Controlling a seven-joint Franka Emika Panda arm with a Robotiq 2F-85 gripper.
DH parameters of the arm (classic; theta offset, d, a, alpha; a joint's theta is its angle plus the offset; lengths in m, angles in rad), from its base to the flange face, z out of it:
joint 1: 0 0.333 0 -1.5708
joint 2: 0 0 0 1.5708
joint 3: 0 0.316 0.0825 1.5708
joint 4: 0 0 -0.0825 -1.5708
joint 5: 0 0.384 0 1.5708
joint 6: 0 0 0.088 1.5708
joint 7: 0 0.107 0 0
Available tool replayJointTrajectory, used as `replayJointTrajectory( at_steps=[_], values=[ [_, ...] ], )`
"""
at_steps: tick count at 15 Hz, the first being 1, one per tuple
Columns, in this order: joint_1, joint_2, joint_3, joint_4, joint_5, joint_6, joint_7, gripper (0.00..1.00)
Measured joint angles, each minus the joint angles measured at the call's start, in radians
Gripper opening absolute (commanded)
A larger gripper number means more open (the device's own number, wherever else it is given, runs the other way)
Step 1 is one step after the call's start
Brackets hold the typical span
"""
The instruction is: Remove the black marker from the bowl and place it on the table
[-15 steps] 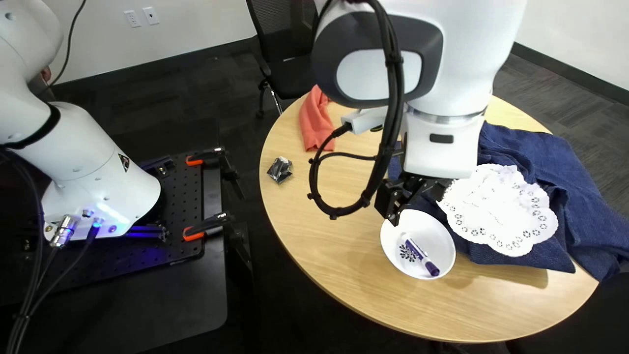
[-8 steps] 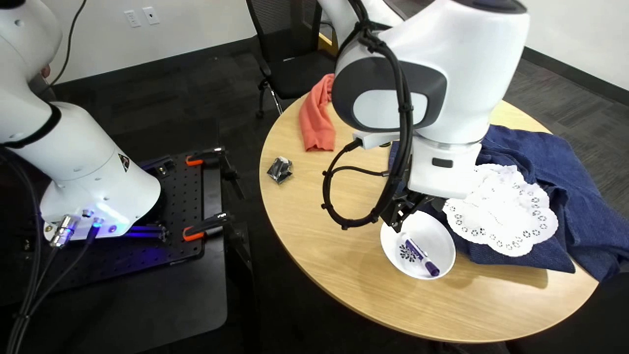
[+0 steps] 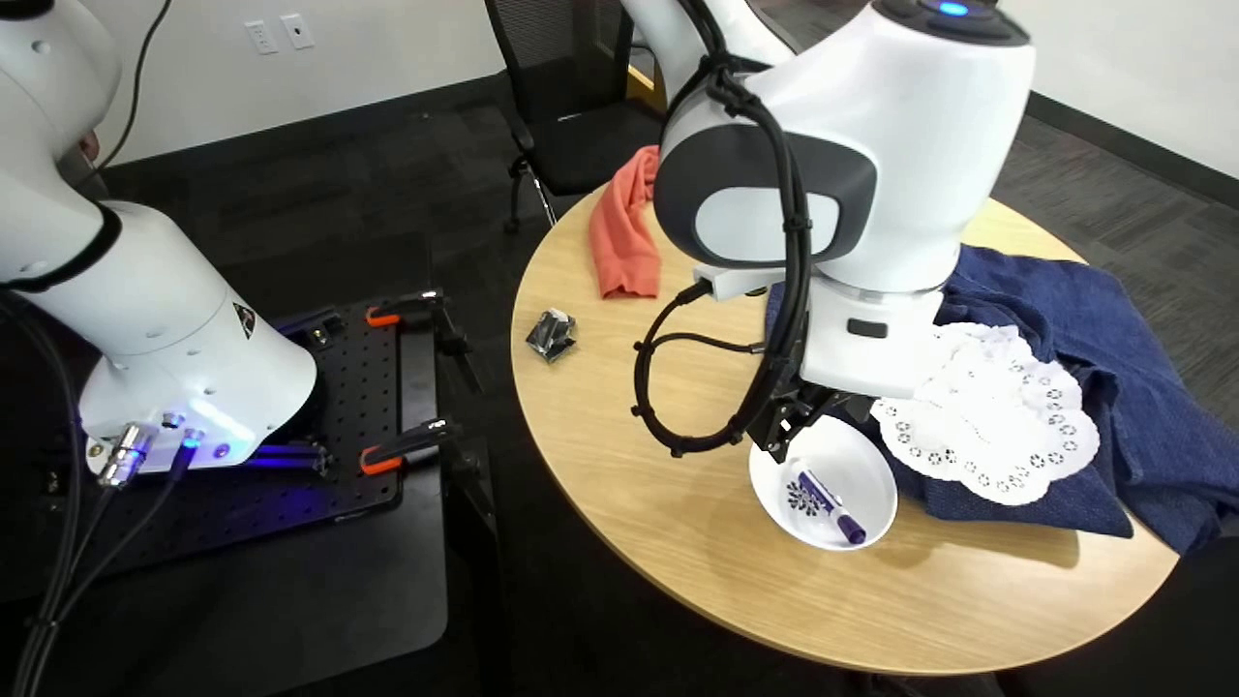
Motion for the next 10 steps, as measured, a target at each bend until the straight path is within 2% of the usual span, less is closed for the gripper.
replayJointTrajectory(
  at_steps=[10],
  values=[
    [0.008, 0.088, -0.031, 0.057, 0.005, 0.007, 0.001, 1.00]
  ],
)
